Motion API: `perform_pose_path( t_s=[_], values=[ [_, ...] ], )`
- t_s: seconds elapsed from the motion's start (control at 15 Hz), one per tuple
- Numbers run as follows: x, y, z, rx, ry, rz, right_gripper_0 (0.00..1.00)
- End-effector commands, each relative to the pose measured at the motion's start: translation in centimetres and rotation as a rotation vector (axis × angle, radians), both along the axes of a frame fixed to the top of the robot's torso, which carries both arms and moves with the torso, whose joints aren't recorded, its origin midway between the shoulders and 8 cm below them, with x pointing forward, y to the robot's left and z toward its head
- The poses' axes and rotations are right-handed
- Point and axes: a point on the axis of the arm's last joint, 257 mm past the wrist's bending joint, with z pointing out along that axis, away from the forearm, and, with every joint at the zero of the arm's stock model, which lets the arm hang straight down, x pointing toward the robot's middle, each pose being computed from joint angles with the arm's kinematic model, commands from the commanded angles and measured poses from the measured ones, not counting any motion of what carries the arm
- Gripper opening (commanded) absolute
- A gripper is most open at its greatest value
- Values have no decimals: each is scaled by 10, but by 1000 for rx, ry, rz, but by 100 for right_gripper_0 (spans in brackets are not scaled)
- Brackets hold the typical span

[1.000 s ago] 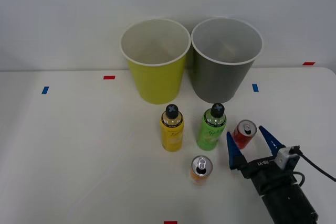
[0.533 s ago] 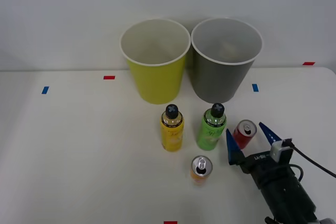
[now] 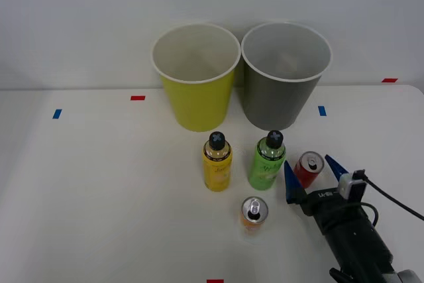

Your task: Put cans in the gray bin, plastic bottles in the light green bin

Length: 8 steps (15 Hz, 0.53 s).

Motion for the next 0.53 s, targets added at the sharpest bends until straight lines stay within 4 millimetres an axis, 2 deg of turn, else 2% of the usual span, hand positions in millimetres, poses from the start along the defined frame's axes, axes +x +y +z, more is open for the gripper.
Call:
perform_pose_path(
  t_s=[0.07,0.53],
  values=[
    [3,2,3,6,-6,4,100],
    [9,1,3,-19,0,-10,100]
  ],
)
